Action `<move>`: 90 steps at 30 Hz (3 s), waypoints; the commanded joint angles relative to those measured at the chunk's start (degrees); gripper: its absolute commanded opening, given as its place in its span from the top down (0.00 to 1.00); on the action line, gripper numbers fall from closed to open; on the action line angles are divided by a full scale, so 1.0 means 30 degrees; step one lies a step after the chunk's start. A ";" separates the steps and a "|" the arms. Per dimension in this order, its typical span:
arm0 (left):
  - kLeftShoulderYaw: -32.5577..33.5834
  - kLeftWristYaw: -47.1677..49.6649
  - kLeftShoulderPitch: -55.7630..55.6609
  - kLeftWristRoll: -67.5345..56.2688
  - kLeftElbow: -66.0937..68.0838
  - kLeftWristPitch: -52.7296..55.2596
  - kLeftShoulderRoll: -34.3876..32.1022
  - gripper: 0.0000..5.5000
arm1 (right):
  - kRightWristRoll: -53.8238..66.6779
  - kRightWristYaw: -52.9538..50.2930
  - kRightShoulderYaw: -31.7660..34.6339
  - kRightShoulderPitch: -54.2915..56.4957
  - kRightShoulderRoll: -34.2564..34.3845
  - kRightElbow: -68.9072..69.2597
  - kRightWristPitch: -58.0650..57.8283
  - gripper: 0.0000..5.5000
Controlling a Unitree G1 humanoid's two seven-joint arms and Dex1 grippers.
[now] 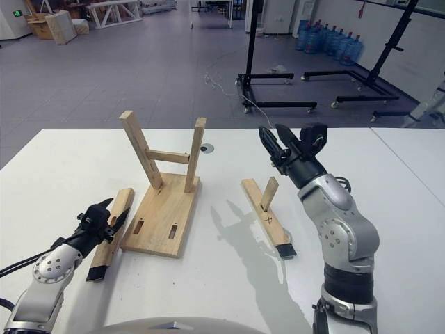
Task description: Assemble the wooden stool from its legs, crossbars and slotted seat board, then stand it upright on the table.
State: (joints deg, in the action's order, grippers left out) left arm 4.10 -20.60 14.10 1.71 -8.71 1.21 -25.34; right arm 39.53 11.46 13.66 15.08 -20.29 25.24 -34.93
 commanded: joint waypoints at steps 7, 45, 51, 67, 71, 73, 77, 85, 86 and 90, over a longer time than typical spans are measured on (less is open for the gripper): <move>-0.0533 -0.0460 -0.1115 0.0427 0.0828 -0.0113 -0.0250 0.52 | -0.7125 0.1433 -0.4786 -0.2127 -0.1200 -0.4681 0.3427 0.56; -0.0152 0.0755 0.2260 -0.0039 -0.3071 0.1246 0.1478 0.52 | -0.5117 0.1231 -0.3938 -0.8498 -0.3142 0.1087 -0.5302 0.29; -0.0256 0.0492 0.1742 -0.0051 -0.2709 0.1306 0.1291 0.52 | -0.5684 0.0494 -0.4708 -0.7905 -0.2287 0.0808 -0.7034 0.34; 0.0757 -0.0206 -0.0188 -0.1606 -0.2150 0.1236 0.1276 0.52 | -0.6673 0.0214 -0.3938 -0.6737 -0.0920 -0.0531 -0.5880 0.63; 0.2435 -0.3646 -0.0961 -1.0112 -0.4907 0.4019 0.1351 0.52 | -0.2956 0.3086 0.0549 -0.3045 0.0013 -0.2945 -0.1355 0.63; 0.3444 -0.5085 -0.1426 -1.4273 -0.5990 0.5286 0.0775 0.47 | 0.1190 0.5425 0.2674 -0.1029 -0.0182 -0.2827 -0.1416 0.63; 0.4642 -0.6945 -0.3363 -2.1603 -0.7409 0.8316 -0.1232 0.37 | 0.9854 0.7864 0.3279 0.1532 -0.1090 -0.0331 -0.4086 0.63; 0.2798 -0.6909 -0.7874 -2.8454 -0.6081 1.3045 -0.2630 0.31 | 0.6931 1.1002 -0.3654 0.1987 0.0554 -0.0226 -0.2429 0.63; 0.2582 -0.6829 -0.8151 -2.8457 -0.5892 1.3310 -0.2662 0.31 | 0.6446 1.1369 -0.4295 0.1983 0.0725 -0.0409 -0.2160 0.63; 0.2259 -0.6547 -0.9069 -2.8345 -0.5467 1.3801 -0.2472 0.31 | 0.4945 1.2557 -0.6050 0.1799 0.1099 -0.1050 -0.1295 0.63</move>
State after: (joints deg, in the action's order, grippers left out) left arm 11.52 -40.71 -11.00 -83.86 -25.67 41.80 -32.47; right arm 56.10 47.73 -2.87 20.62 -17.23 22.71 -40.47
